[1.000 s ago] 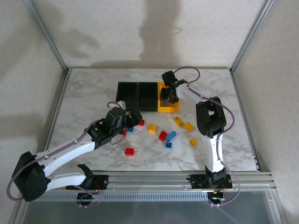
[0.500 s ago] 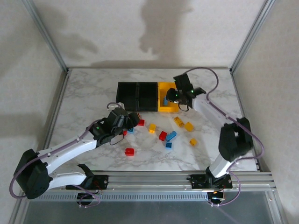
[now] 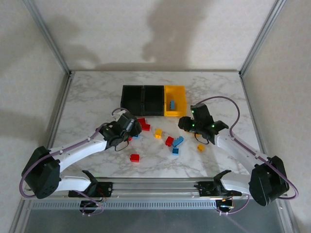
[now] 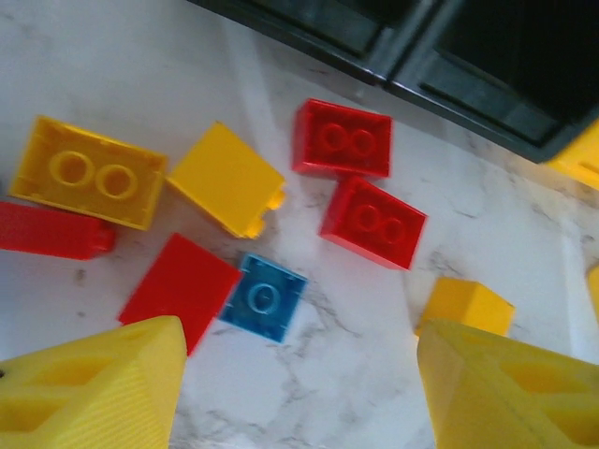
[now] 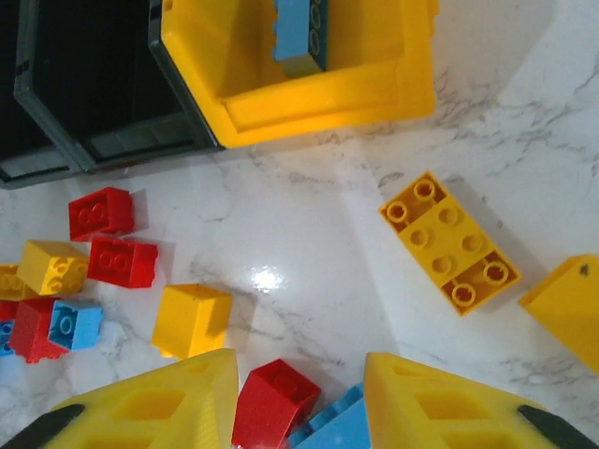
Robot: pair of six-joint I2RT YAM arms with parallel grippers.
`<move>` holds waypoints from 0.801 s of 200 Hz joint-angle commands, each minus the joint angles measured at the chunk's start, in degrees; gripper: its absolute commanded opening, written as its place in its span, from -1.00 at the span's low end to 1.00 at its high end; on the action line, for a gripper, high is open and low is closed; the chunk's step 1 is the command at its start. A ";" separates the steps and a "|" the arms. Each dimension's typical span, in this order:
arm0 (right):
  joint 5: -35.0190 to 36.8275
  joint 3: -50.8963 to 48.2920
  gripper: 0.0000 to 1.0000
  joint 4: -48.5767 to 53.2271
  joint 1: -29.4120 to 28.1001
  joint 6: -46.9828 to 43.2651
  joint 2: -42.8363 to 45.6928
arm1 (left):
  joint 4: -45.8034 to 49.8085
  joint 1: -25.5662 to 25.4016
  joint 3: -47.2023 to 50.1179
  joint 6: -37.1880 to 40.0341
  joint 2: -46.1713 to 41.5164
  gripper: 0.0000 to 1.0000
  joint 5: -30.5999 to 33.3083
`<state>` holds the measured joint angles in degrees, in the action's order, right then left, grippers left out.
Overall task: Sort the legos into containers by color
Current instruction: Pick up the lego from the center of the table.
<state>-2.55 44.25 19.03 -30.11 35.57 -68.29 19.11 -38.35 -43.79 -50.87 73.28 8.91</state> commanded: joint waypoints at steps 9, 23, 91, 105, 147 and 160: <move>-1.13 -2.73 -0.22 -3.59 -1.34 2.48 1.94 | 5.84 4.95 2.79 0.48 -3.56 0.25 2.73; -1.40 -3.20 -0.22 -3.88 -1.79 2.48 1.95 | 6.68 6.62 3.42 1.04 -4.66 0.24 2.87; -1.72 -4.86 -0.22 -5.29 -3.19 3.97 1.33 | 10.05 15.60 6.30 2.65 -4.95 0.19 4.76; -1.45 -5.04 -0.22 -5.54 -3.34 4.41 1.10 | 9.74 17.16 7.65 2.07 -5.66 0.15 4.63; -1.52 -4.98 -0.22 -5.93 -3.73 4.58 0.02 | 9.57 20.67 12.03 0.57 -8.12 0.13 4.19; -1.50 -5.05 -0.22 -6.13 -3.82 4.59 -0.39 | 9.07 20.87 13.11 0.33 -8.29 0.13 3.89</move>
<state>-3.31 39.90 13.87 -33.32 39.40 -67.72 27.20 -18.39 -32.88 -49.58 66.11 12.27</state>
